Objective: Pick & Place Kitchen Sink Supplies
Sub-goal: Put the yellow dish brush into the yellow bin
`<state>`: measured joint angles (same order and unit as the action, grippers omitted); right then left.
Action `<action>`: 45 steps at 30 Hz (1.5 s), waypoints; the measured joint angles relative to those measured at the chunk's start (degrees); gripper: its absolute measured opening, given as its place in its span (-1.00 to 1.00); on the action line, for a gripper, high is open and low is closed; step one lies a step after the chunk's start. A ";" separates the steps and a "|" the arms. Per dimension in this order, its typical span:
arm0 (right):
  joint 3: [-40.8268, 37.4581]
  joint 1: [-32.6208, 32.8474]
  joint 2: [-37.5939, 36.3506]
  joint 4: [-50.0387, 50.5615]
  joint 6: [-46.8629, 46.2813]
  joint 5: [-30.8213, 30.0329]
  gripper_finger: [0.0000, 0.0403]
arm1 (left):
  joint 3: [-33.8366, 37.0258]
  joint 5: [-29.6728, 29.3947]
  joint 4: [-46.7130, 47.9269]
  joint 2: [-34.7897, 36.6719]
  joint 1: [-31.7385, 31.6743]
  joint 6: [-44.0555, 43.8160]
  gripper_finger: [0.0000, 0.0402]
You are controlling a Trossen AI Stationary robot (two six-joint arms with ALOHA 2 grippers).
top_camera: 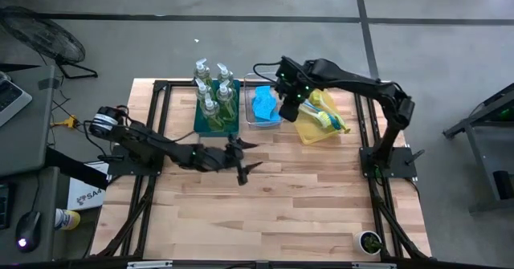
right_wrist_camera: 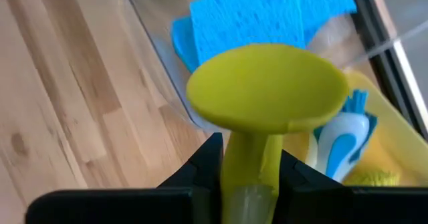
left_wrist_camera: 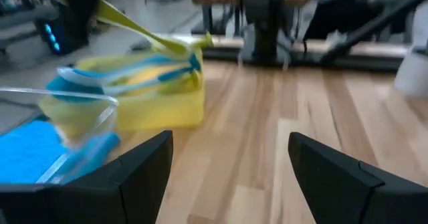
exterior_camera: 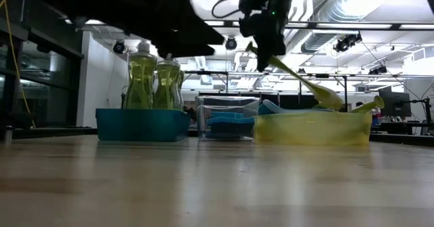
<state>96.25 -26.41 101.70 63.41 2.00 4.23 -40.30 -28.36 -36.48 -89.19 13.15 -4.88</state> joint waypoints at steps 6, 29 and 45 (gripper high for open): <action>1.18 -3.07 2.63 4.28 0.43 2.76 -0.73 | 13.55 5.95 -20.58 3.79 -4.29 0.34 0.45; 1.09 -13.36 8.19 6.31 3.48 6.85 -0.73 | 28.55 9.40 -41.43 3.87 -6.04 -1.84 0.45; -0.79 -9.71 8.17 7.90 0.49 9.19 -0.73 | 28.53 9.34 -41.43 3.87 -6.02 -2.89 0.45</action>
<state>95.46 -36.12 109.86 71.30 2.49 13.43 -11.77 -19.03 -77.91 -85.32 7.14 -7.77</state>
